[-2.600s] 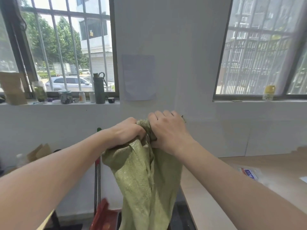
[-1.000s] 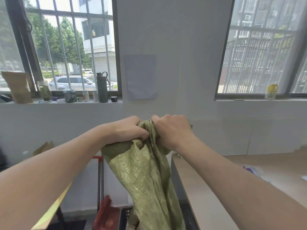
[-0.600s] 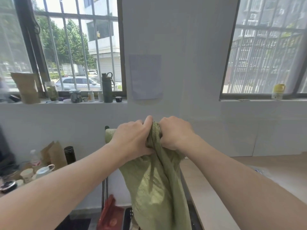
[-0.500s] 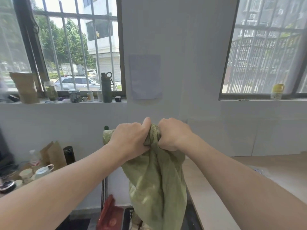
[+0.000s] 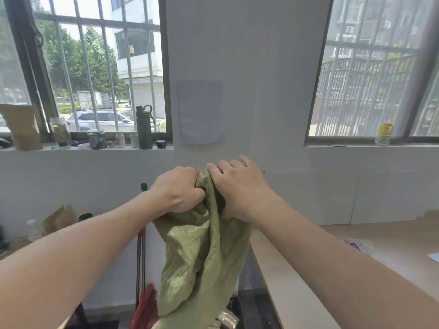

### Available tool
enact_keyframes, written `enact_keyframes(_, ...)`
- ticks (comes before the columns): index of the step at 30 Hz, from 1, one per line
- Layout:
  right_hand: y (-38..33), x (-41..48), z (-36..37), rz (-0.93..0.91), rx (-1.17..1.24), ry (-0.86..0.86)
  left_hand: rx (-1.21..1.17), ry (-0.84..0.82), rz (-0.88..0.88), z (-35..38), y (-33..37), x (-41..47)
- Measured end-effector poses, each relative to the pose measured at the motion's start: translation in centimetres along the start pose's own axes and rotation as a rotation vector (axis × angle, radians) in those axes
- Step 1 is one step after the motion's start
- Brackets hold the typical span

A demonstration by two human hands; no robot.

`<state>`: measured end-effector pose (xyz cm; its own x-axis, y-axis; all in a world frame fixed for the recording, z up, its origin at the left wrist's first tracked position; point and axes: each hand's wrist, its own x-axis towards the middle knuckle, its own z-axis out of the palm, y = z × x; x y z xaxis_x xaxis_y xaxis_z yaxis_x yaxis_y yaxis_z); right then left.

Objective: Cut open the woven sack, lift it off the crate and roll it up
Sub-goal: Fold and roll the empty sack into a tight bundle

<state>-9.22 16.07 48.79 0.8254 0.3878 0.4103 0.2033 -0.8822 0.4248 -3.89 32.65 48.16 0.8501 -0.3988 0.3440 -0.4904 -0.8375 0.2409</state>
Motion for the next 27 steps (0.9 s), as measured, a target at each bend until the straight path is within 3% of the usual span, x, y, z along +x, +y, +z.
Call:
enact_keyframes(5, 0.1, 0.6, 1.1, 0.019, -0.081, 0.31, -0.384, -0.147, -0.028, -0.8, 0.5, 0.8)
enact_keyframes(9, 0.5, 1.3, 1.3, 0.074, -0.095, 0.384, -0.47, -0.175, 0.01, -1.1, 0.5, 0.7)
enact_keyframes(16, 0.2, 0.8, 1.6, 0.087, 0.047, 0.107, -0.233, -0.149, 0.221, -1.3, 0.3, -0.7)
enact_keyframes(20, 0.3, 1.0, 1.9, 0.211, 0.172, -0.008, 0.115, -0.103, 0.244, -0.7, 0.0, -1.4)
enact_keyframes(23, -0.1, 1.4, 2.0, 0.325, 0.23, -0.079, 0.341, 0.028, 0.193, 0.9, -0.1, -1.7)
enact_keyframes(27, -0.7, 1.8, 2.1, 0.437, 0.427, -0.199, 0.439, 0.248, 0.147, 1.7, -0.1, -1.8)
